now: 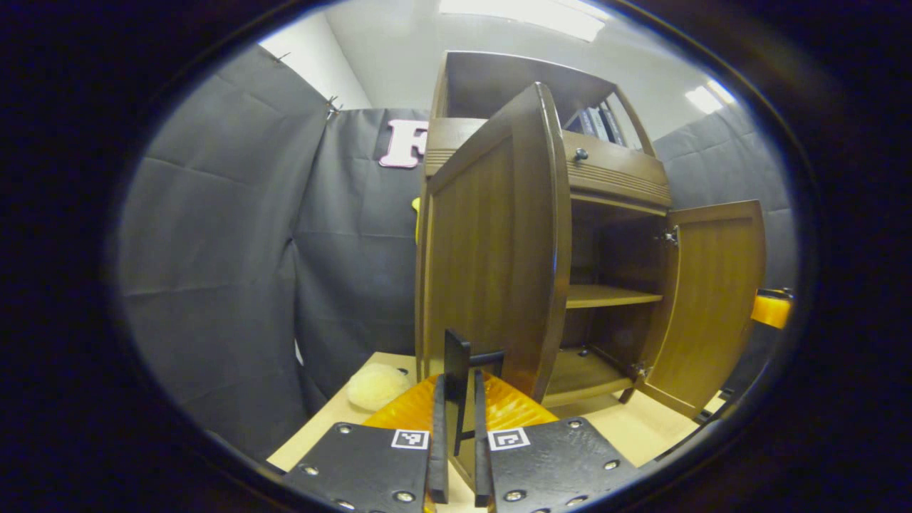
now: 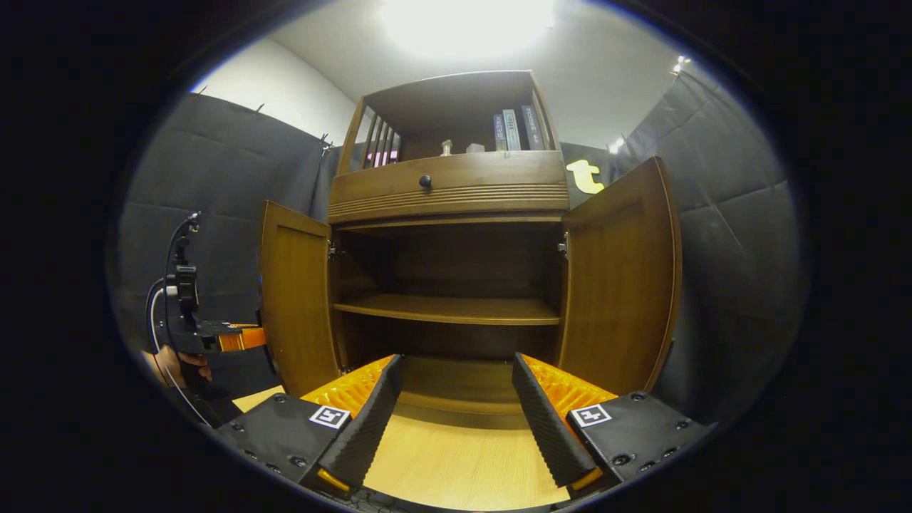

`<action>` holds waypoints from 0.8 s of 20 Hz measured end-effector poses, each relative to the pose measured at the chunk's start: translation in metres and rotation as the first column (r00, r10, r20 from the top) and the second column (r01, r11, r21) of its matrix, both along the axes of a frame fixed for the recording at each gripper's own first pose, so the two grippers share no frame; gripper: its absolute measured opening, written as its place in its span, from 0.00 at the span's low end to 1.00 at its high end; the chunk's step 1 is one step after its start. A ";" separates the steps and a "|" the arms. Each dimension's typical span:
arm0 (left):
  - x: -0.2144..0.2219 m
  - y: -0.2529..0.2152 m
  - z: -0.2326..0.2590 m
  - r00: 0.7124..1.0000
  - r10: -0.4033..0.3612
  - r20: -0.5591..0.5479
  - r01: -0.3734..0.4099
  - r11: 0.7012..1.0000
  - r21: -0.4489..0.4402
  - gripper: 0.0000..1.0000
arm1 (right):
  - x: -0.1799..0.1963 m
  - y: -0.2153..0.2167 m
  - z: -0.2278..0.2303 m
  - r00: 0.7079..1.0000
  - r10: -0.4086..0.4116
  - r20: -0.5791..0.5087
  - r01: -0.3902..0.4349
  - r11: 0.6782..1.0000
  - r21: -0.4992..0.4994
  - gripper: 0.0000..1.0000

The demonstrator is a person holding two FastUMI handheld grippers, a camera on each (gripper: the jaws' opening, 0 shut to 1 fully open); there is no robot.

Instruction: Open the right door of the double-door shoe cabinet with the right hand, and open the left door with the left hand.

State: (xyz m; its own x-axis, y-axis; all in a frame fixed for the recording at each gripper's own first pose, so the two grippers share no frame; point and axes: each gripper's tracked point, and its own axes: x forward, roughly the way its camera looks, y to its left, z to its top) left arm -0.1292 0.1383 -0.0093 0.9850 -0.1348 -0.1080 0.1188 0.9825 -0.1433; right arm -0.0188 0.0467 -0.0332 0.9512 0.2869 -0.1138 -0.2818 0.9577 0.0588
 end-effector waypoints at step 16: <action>-0.002 0.077 -0.019 0.998 0.065 -0.018 -0.065 0.998 -0.005 0.12 | 0.007 0.050 0.004 0.999 0.051 -0.001 -0.051 0.999 0.004 0.96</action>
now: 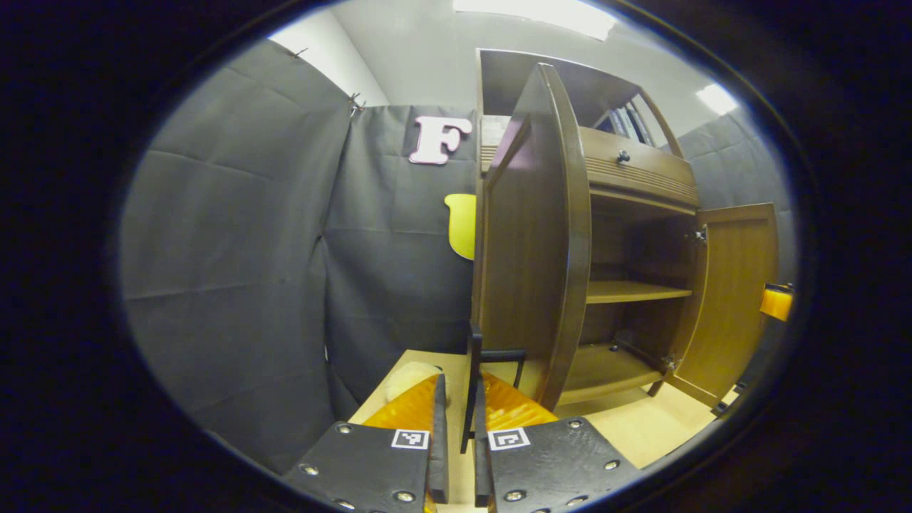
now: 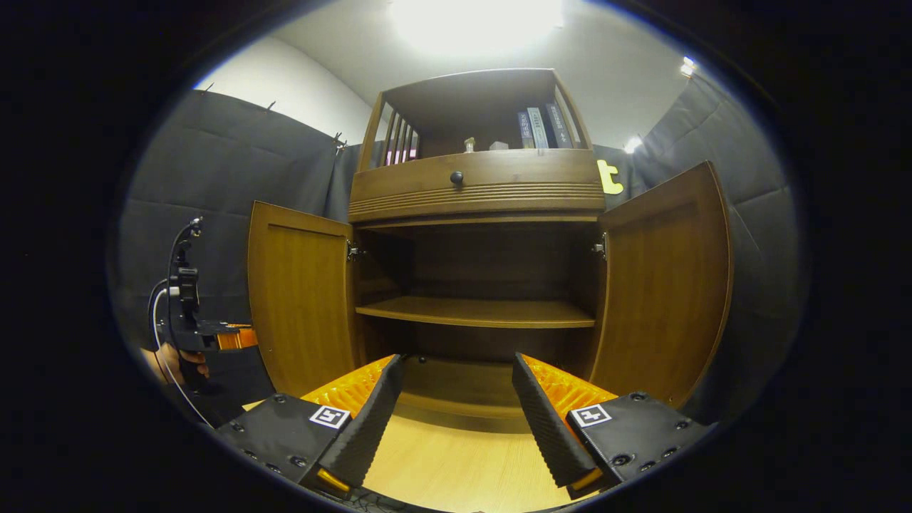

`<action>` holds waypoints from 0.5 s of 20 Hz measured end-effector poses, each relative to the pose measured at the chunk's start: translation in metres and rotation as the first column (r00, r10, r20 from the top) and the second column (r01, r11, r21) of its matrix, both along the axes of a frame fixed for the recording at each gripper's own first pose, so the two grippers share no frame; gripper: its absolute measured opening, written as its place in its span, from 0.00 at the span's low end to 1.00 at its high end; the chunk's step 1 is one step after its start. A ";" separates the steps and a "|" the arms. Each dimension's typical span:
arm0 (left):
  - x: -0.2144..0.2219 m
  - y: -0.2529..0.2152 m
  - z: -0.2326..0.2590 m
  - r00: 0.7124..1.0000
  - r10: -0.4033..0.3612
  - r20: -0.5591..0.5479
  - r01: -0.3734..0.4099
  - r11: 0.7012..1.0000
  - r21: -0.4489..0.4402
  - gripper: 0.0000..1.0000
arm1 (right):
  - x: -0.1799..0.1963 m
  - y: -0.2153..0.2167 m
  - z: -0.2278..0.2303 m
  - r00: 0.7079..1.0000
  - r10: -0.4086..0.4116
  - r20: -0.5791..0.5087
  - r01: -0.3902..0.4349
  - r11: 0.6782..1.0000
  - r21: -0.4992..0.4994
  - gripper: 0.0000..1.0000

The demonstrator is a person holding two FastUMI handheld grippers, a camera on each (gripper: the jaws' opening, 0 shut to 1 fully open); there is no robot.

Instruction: Open the right door of the double-door shoe cabinet with the right hand, and open the left door with the left hand.

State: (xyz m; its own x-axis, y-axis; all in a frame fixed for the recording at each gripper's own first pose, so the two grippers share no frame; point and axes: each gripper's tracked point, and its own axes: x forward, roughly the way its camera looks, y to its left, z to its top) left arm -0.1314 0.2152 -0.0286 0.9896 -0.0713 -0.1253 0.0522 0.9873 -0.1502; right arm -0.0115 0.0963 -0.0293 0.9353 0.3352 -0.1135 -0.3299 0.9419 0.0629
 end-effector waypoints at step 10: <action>-0.019 0.030 0.005 0.999 0.027 0.017 -0.027 0.999 0.035 0.12 | 0.000 -0.007 0.004 0.998 -0.061 0.011 0.061 0.998 -0.002 0.97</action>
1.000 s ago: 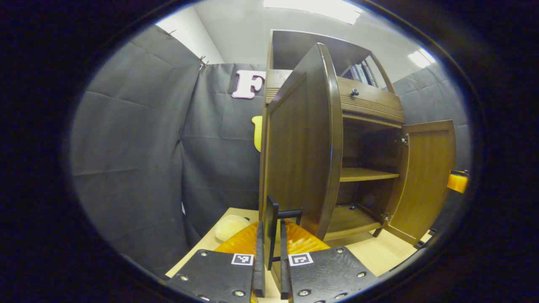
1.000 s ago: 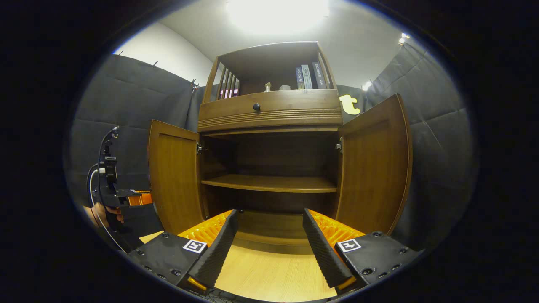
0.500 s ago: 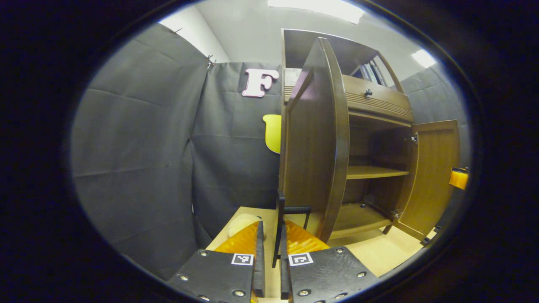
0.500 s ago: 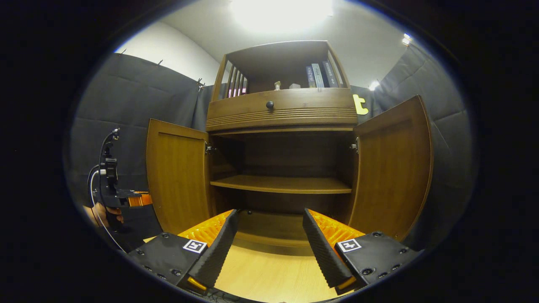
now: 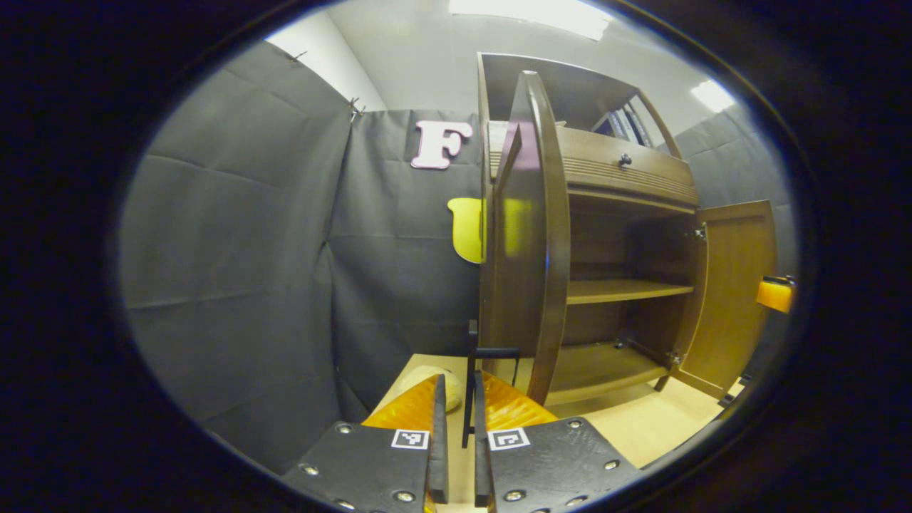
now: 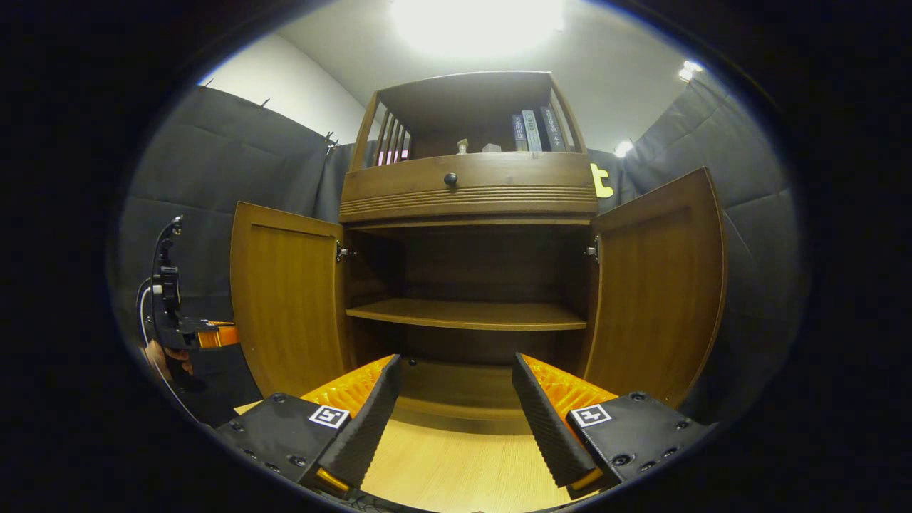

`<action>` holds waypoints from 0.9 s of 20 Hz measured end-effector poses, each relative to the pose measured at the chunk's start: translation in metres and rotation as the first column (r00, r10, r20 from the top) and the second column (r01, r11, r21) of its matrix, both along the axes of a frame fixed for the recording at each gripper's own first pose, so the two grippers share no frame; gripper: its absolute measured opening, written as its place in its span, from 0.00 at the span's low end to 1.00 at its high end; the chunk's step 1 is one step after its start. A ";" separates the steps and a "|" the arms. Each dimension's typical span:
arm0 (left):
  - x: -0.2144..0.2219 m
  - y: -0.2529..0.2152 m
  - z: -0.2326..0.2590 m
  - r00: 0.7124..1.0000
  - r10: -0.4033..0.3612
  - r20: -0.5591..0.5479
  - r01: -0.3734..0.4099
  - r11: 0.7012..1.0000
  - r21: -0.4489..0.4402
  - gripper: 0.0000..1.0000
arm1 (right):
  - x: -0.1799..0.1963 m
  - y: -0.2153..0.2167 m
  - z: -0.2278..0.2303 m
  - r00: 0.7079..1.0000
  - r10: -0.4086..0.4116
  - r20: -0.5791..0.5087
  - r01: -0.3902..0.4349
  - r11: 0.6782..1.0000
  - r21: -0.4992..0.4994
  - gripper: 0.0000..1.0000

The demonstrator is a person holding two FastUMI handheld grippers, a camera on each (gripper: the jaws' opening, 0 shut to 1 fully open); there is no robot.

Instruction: Open the right door of the double-door shoe cabinet with the right hand, and open the left door with the left hand.

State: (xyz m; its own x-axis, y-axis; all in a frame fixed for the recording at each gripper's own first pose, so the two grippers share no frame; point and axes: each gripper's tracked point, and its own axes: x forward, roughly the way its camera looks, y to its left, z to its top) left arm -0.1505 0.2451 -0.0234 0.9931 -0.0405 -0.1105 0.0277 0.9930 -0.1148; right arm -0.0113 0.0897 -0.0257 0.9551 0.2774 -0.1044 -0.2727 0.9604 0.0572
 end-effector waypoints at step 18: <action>-0.102 -0.022 0.095 0.994 0.058 0.090 -0.060 0.998 0.021 0.12 | -0.071 -0.100 0.038 0.997 -0.071 0.039 0.070 0.997 0.018 0.97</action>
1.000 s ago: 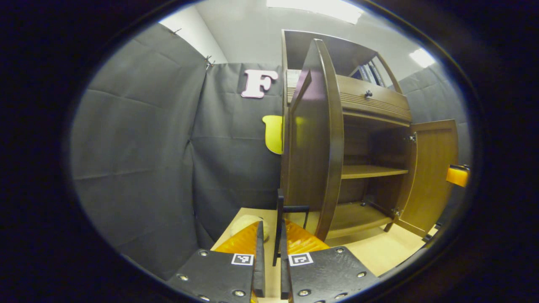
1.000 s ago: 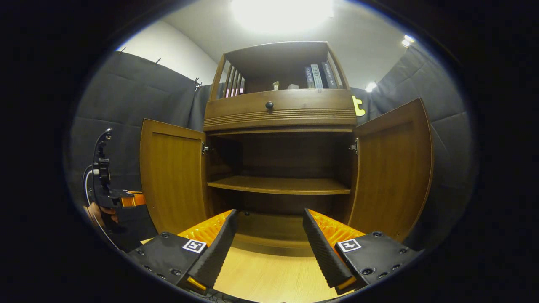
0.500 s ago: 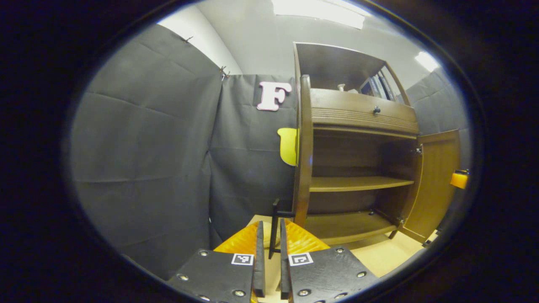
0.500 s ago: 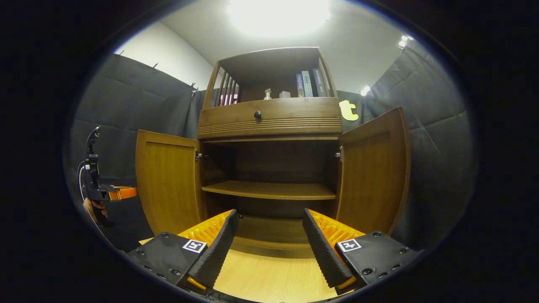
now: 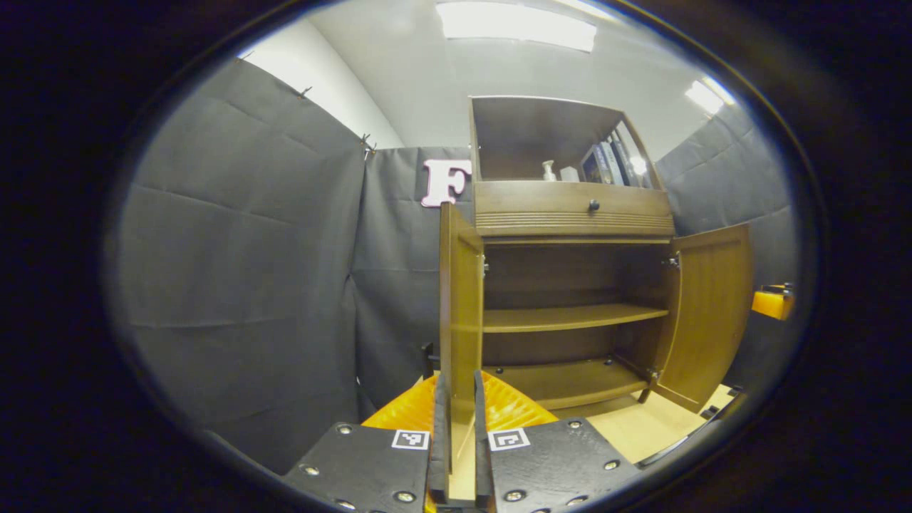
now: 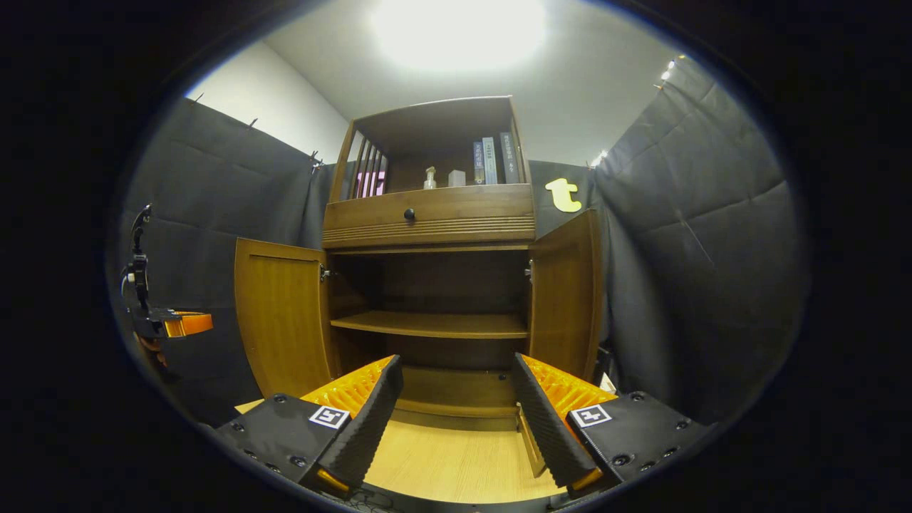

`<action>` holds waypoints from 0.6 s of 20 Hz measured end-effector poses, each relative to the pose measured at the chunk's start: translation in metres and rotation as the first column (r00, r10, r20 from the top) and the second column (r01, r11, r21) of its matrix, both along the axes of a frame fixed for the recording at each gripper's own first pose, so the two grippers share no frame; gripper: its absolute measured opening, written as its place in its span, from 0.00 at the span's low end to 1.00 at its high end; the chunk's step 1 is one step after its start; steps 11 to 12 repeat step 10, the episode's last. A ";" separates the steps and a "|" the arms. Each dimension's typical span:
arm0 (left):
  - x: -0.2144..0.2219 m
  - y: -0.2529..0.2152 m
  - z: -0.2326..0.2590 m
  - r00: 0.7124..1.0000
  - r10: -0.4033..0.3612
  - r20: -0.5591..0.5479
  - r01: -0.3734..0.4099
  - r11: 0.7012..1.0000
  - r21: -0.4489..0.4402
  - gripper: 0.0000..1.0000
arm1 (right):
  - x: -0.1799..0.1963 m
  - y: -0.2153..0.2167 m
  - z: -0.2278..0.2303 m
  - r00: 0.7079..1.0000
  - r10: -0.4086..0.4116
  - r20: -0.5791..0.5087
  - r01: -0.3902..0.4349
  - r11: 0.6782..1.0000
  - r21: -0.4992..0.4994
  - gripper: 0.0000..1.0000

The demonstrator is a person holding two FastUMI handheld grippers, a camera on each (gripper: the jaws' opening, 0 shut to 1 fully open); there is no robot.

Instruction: Open the right door of the double-door shoe cabinet with the right hand, and open the left door with the left hand.

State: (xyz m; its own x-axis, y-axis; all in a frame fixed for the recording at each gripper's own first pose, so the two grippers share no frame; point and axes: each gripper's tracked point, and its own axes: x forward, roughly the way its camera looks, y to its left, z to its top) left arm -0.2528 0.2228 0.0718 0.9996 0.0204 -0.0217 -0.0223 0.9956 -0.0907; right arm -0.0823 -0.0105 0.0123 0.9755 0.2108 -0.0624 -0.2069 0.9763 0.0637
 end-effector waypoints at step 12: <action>-0.048 -0.011 -0.006 1.000 0.024 -0.013 -0.023 1.000 0.009 0.18 | -0.021 -0.026 0.003 0.999 -0.041 0.015 0.041 0.999 -0.017 0.97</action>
